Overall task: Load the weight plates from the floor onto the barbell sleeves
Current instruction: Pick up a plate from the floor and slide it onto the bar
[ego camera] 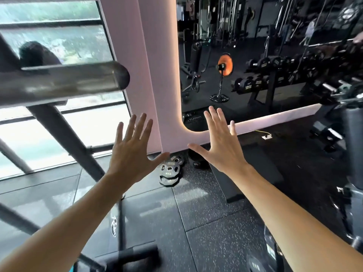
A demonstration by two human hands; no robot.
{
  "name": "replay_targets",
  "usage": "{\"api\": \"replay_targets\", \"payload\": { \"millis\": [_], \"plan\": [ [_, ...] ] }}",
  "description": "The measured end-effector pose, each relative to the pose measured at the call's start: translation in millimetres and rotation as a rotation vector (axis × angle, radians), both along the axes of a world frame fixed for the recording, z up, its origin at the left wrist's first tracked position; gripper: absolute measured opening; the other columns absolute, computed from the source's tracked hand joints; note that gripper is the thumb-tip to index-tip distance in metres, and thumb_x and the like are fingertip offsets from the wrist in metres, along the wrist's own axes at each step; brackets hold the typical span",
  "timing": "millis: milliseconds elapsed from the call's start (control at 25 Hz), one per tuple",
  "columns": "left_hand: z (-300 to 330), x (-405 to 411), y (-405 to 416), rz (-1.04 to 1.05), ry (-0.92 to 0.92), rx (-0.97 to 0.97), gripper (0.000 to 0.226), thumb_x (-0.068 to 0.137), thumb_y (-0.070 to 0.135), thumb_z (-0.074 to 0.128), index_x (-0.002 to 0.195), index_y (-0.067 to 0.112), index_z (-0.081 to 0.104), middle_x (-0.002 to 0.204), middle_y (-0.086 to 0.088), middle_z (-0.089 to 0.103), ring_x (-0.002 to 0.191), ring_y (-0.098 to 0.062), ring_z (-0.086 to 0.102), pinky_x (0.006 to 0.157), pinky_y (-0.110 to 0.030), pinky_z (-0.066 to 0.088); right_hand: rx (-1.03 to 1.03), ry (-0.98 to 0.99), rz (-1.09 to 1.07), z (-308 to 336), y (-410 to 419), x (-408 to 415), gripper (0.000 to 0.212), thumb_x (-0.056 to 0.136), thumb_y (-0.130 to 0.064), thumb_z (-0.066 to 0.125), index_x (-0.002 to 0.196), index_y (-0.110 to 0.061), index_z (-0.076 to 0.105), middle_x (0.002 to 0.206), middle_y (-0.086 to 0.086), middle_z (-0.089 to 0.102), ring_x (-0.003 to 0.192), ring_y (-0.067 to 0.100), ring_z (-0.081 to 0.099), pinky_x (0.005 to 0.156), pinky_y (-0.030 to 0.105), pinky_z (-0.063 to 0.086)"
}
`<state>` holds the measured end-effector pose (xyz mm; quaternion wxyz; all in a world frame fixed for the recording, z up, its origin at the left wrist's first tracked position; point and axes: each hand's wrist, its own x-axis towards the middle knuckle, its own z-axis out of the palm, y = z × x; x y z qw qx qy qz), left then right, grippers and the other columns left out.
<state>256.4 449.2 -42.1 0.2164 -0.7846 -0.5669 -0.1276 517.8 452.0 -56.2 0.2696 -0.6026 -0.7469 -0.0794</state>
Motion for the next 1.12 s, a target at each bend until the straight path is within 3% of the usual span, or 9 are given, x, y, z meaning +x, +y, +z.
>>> {"api": "replay_targets", "payload": {
  "millis": [360, 600, 920, 1120],
  "plan": [
    [-14, 23, 126, 0.045, -0.013, -0.021, 0.105, 0.085, 0.086, 0.019, 0.16, 0.014, 0.012, 0.168, -0.008, 0.005, 0.155, -0.028, 0.002, 0.124, -0.055, 0.01, 0.025, 0.081, 0.071, -23, 150, 7, 0.107, 0.083, -0.085, 0.027, 0.159, -0.013, 0.012, 0.169, 0.004, 0.003, 0.155, 0.021, -0.001, 0.118, 0.064, 0.017],
    [-24, 42, 224, 0.185, -0.022, -0.016, 0.105, 0.085, 0.086, 0.022, 0.16, 0.013, 0.014, 0.168, -0.008, 0.005, 0.155, -0.028, 0.001, 0.124, -0.055, 0.01, 0.006, 0.085, 0.175, -41, 271, 23, 0.107, 0.082, -0.086, 0.027, 0.159, -0.014, 0.012, 0.169, 0.003, 0.002, 0.155, 0.019, -0.003, 0.119, 0.064, 0.017],
    [-44, 120, 352, 0.272, -0.076, -0.098, 0.104, 0.085, 0.084, 0.027, 0.159, 0.011, 0.02, 0.167, -0.01, 0.011, 0.155, -0.029, 0.007, 0.123, -0.055, 0.01, -0.123, 0.105, 0.246, -66, 412, 95, 0.107, 0.082, -0.086, 0.03, 0.16, -0.015, 0.01, 0.169, 0.003, 0.001, 0.155, 0.018, -0.004, 0.12, 0.063, 0.014],
    [-68, 119, 406, 0.341, -0.085, -0.147, 0.105, 0.084, 0.087, 0.023, 0.158, 0.012, 0.022, 0.167, -0.01, 0.014, 0.155, -0.029, 0.009, 0.123, -0.055, 0.012, -0.191, 0.115, 0.288, -91, 480, 99, 0.108, 0.081, -0.089, 0.024, 0.16, -0.016, 0.011, 0.169, 0.003, 0.002, 0.155, 0.017, -0.004, 0.119, 0.064, 0.015]
  ]
}}
